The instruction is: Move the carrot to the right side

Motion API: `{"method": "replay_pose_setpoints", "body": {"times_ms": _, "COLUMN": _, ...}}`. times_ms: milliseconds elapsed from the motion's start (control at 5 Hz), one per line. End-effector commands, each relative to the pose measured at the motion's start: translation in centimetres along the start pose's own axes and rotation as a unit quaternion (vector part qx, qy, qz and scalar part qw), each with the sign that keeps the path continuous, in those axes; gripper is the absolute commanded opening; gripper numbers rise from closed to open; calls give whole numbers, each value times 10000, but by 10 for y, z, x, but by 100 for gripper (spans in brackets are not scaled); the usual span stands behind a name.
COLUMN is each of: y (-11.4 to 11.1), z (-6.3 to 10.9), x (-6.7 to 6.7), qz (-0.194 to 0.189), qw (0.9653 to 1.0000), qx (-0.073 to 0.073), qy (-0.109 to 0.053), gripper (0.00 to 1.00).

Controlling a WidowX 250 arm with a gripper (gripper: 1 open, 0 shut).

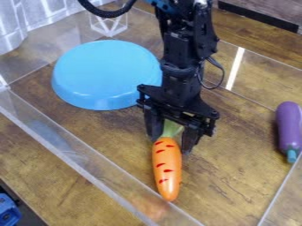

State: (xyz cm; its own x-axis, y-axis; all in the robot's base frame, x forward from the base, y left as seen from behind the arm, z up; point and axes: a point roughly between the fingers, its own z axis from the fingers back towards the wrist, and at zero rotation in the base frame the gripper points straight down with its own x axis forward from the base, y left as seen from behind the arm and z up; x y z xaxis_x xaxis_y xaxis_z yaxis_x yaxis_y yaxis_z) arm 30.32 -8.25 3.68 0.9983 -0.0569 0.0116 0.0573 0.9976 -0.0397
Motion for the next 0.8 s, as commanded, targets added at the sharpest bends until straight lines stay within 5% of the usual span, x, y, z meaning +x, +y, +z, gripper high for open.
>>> {"method": "replay_pose_setpoints", "body": {"times_ms": 0, "y": -8, "z": 23, "x": 9, "qz": -168, "qw": 9989, "qx": -69, "qy": -426, "gripper": 0}}
{"method": "replay_pose_setpoints", "body": {"times_ms": 600, "y": -10, "z": 13, "x": 6, "qz": -202, "qw": 9989, "qx": -54, "qy": -411, "gripper": 0}}
